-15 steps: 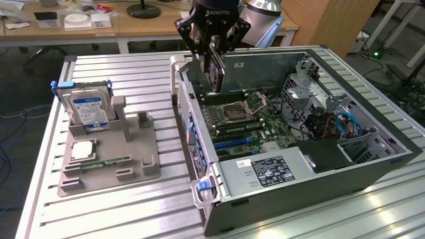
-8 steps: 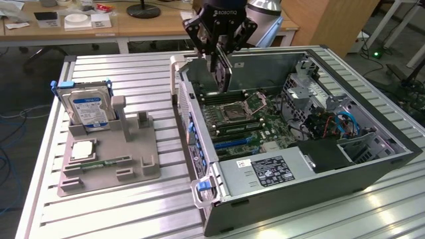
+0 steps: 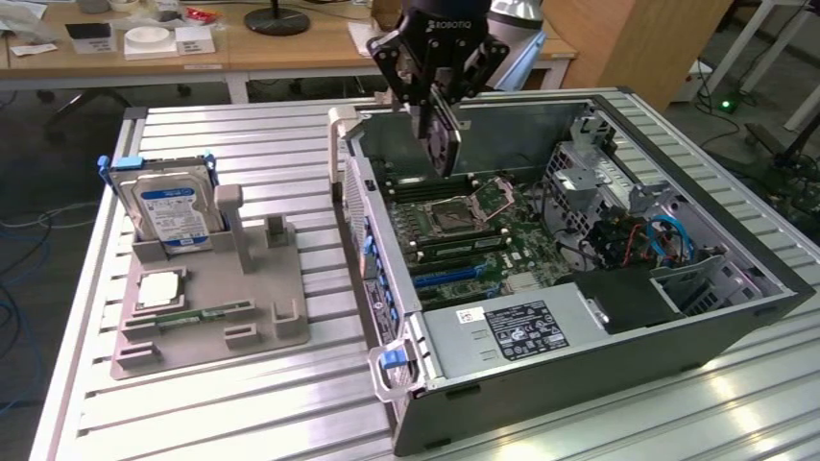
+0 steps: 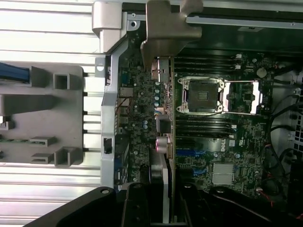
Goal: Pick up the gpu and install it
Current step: 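Pick up the gpu and move the gpu toward the slot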
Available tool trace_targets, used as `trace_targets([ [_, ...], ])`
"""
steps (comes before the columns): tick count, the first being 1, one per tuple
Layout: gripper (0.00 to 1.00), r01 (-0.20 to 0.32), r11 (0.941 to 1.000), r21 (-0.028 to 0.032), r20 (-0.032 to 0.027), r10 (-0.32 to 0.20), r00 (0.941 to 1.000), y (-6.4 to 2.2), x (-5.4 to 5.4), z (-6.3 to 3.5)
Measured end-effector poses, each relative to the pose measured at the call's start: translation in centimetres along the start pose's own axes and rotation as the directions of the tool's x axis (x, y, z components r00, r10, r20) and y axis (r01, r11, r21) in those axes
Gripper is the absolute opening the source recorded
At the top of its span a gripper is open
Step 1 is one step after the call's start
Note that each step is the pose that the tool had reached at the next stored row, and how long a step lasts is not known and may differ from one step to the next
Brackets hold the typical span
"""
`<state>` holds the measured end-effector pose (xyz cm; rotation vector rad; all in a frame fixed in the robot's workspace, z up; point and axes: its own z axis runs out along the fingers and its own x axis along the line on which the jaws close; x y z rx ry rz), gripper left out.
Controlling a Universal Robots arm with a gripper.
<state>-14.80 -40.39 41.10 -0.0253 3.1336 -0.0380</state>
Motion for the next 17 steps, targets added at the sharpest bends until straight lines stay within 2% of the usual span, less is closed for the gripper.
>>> trace_targets([
  [17,0.28,0.0,1.0,0.0,0.0,0.0,1.0,-0.05,-3.1,0.06],
])
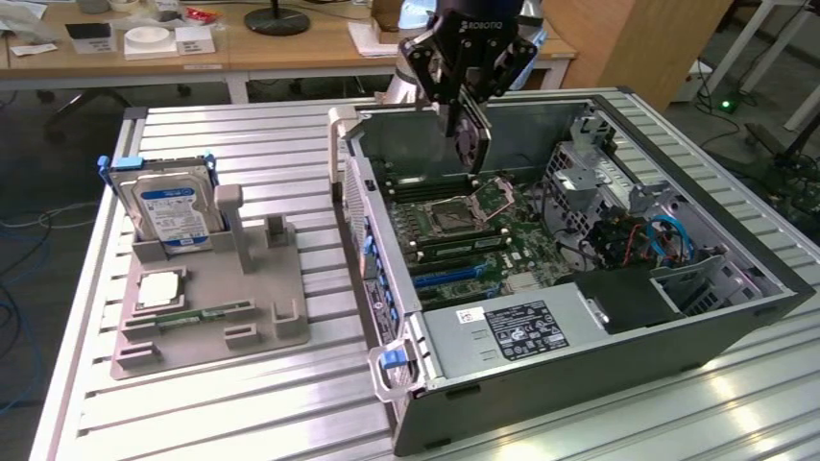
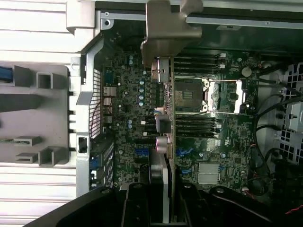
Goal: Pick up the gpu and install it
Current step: 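Pick up the gpu and move the gpu toward the slot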
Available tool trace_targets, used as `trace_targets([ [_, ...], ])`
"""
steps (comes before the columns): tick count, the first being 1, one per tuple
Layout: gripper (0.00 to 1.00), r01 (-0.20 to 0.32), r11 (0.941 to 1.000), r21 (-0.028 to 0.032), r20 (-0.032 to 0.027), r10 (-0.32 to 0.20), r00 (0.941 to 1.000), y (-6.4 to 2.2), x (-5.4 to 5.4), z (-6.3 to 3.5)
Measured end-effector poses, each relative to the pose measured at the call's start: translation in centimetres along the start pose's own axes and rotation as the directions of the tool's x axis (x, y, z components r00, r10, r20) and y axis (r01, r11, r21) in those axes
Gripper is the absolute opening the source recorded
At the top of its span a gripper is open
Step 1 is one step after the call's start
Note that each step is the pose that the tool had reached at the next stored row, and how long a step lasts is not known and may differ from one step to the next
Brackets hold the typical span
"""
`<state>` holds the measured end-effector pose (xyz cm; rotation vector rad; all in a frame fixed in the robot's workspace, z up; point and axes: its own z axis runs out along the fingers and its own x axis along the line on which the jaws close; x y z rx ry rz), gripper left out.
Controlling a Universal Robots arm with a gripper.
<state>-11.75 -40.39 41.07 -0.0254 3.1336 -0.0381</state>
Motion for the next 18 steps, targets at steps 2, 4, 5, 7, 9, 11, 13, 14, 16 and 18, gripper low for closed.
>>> trace_targets([
  [2,0.28,0.0,1.0,0.0,0.0,0.0,1.0,0.0,-0.4,0.01],
  [4,0.28,0.0,1.0,0.0,0.0,0.0,1.0,-0.01,-0.8,0.02],
  [5,0.28,0.0,1.0,0.0,-0.0001,0.0,1.0,-0.01,-1.0,0.02],
  [7,0.28,0.0,1.0,0.0,0.0,0.0,1.0,-0.02,-1.4,0.03],
  [9,0.28,0.0,1.0,-0.0001,0.0,0.0,1.0,-0.03,-1.9,0.04],
  [11,0.28,0.0,1.0,0.0,0.0,0.0,1.0,-0.03,-2.3,0.05],
  [13,0.28,0.0,1.0,0.0,0.0,0.0,1.0,-0.04,-2.7,0.05],
  [14,0.28,0.0,1.0,0.0,0.0,0.0,1.0,-0.05,-3.0,0.06],
  [16,0.28,0.0,1.0,0.0001,-0.0001,0.0,1.0,-0.05,-3.4,0.06],
  [18,0.28,0.0,1.0,0.0,0.0,0.0,1.0,-0.06,-3.9,0.08],
])
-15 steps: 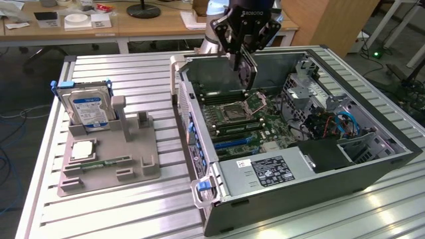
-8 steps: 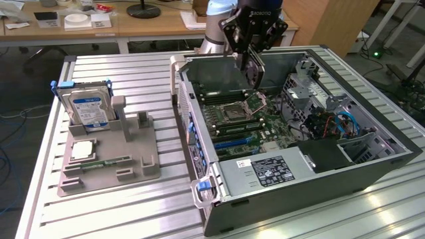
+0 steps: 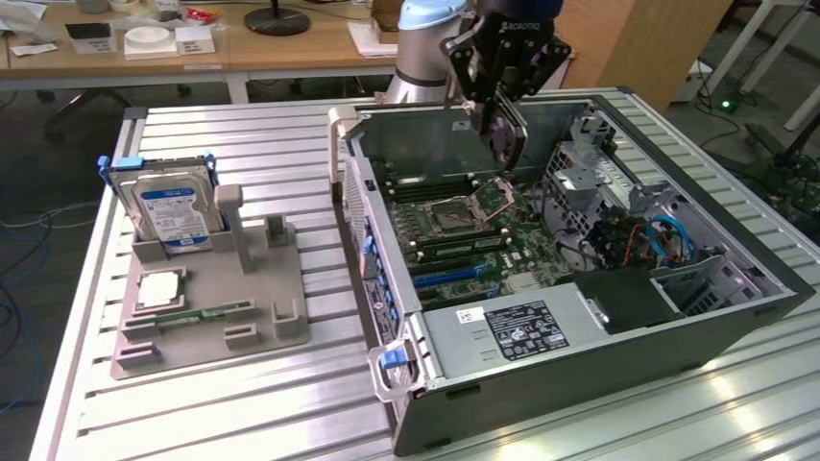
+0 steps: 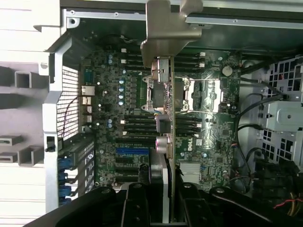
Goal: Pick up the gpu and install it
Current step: 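Pick up the gpu and move the gpu toward the slot, then insert the gpu into the slot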
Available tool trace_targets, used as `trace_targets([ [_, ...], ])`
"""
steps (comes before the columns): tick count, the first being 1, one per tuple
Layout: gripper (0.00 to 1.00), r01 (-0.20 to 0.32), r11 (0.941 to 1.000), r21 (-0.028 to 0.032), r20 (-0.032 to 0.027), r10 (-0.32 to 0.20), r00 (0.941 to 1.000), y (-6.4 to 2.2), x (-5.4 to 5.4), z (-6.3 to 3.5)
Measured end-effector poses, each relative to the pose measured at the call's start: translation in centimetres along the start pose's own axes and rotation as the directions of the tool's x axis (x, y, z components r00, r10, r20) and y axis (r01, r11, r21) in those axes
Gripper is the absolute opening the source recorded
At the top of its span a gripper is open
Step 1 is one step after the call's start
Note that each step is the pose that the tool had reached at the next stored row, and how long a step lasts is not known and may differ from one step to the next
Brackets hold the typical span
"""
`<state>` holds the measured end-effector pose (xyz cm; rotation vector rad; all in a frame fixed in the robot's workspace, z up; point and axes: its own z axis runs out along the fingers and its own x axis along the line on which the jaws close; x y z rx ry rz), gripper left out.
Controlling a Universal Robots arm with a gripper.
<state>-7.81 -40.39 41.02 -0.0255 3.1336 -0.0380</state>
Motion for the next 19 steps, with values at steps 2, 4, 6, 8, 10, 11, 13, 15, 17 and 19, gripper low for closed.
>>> trace_targets([
  [2,0.28,0.0,1.0,0.0001,0.0,0.0,1.0,-0.01,-0.5,0.01],
  [4,0.28,0.0,1.0,0.0001,0.0,0.0,1.0,-0.02,-1.0,0.02],
  [6,0.28,0.001,1.0,-0.0003,0.0,-0.001,1.0,-0.02,-1.5,0.04],
  [8,0.28,0.001,1.0,-0.0011,0.0,-0.001,1.0,-0.03,-2.0,0.06],
  [10,0.28,0.001,1.0,-0.0016,0.0001,-0.001,1.0,-0.04,-2.5,0.07],
  [11,0.28,0.002,1.0,-0.0016,0.0,-0.002,1.0,-0.05,-2.6,0.07],
  [13,0.28,0.002,1.0,-0.0017,0.0,-0.002,1.0,-0.05,-2.6,0.07],
  [15,0.28,0.002,1.0,-0.0018,0.0001,-0.002,1.0,-0.04,-2.6,0.08],
  [17,0.28,0.002,1.0,-0.0017,0.0001,-0.002,1.0,-0.04,-2.6,0.08],
  [19,0.28,0.003,1.0,-0.0017,0.0001,-0.003,1.0,-0.04,-2.6,0.08],
])
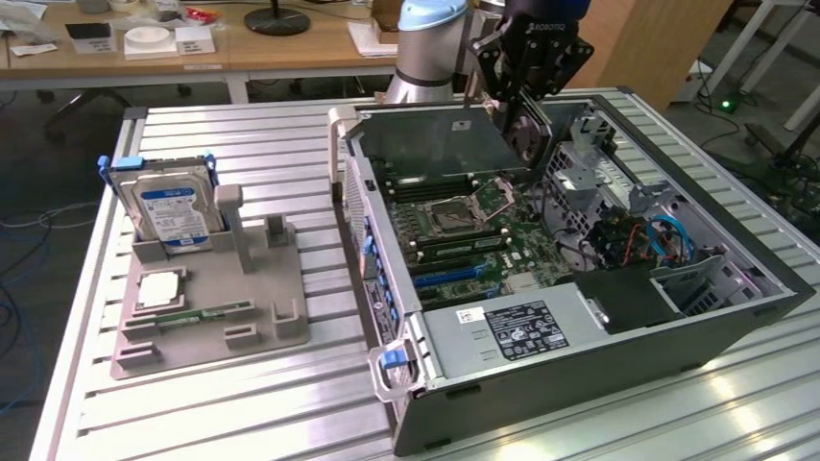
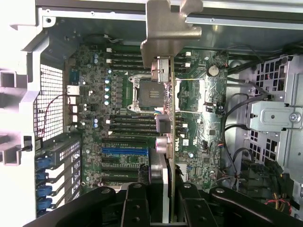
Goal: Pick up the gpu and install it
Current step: 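Insert the gpu into the slot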
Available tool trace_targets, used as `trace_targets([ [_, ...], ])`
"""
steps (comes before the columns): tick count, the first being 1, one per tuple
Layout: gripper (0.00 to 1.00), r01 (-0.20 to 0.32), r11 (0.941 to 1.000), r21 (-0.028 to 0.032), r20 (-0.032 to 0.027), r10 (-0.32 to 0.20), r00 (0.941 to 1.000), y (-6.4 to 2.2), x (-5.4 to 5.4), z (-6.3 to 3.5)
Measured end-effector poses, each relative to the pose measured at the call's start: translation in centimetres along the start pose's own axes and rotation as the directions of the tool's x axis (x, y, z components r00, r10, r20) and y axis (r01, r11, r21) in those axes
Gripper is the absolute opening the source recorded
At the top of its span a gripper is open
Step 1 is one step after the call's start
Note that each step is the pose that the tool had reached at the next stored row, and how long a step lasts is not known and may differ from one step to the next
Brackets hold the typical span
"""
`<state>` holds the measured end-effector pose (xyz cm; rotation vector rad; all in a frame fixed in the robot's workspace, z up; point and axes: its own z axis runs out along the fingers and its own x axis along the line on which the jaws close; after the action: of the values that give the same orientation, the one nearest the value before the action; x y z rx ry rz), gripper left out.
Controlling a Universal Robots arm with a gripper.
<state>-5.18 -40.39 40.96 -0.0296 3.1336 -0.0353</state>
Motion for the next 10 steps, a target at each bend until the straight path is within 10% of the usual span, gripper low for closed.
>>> trace_targets([
  [10,0.28,0.015,0.9999,-0.0006,0.0003,-0.015,0.9999,0.0,0.0,0.0],
])
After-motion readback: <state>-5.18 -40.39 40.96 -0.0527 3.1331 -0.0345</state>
